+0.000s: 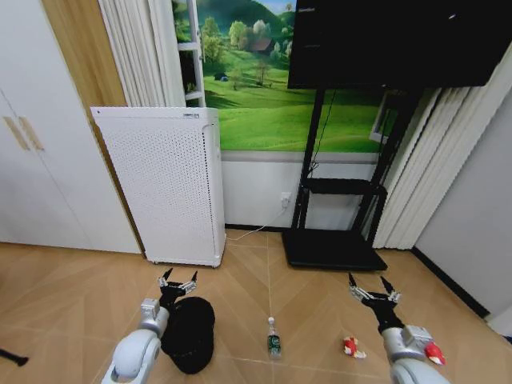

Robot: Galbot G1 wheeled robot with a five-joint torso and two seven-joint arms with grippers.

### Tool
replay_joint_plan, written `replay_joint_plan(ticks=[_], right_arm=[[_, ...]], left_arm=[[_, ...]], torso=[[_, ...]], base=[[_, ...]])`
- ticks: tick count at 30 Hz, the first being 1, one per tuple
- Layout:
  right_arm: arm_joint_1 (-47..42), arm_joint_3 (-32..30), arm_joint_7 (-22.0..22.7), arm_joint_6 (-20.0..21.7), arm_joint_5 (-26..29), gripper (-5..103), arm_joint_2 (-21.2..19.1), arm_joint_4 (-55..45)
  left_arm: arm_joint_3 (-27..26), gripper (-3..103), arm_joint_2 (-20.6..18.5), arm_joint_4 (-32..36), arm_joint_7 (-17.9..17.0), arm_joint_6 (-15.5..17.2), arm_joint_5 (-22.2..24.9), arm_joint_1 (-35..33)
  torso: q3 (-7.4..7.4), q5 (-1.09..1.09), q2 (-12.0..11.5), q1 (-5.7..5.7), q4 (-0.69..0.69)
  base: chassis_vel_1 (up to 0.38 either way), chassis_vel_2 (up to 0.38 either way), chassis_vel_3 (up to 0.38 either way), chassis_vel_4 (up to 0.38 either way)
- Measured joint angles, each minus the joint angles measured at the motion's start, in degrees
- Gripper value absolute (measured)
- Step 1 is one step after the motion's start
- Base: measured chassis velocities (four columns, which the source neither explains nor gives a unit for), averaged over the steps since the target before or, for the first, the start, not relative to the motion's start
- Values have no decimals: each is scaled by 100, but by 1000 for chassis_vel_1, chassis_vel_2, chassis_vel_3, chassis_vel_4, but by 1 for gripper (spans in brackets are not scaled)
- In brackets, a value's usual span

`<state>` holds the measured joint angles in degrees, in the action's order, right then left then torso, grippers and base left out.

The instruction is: Pick up the trash bin and place the garbage on the floor into it.

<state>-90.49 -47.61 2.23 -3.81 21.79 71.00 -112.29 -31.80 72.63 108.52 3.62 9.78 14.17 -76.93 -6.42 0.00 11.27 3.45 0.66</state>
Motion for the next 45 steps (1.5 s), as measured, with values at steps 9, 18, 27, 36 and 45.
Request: replay_joint_plan(ticks=[9,18,27,36,45], right_arm=[[48,36,-2,-68,5,100,21,61],[90,27,-151,-139,-173,100,-7,110],[-48,-88,-72,-147,-503,100,-55,93],[-226,-275,68,-222,-502,100,157,17],[-216,-221,108,-210,-481,100,229,-13]], left_arm=[[2,100,-7,-17,-84,1,18,4],[-112,100,-150,129,-215,190,-129,-29],[-556,100,-647,428,-617,800,73,-408],[-835,100,-1184,269,-354,1014,777,-625],[-623,100,-1251,198,-292,1673,1213,-830]], torso=[[68,0,-79,-11,0],[58,0,-65,-8,0],[43,-1,-44,-2,-1],[34,-1,-32,2,2],[29,0,-25,3,0]], base=[[0,0,0,0],[0,0,0,0],[0,0,0,0],[0,0,0,0],[0,0,0,0]])
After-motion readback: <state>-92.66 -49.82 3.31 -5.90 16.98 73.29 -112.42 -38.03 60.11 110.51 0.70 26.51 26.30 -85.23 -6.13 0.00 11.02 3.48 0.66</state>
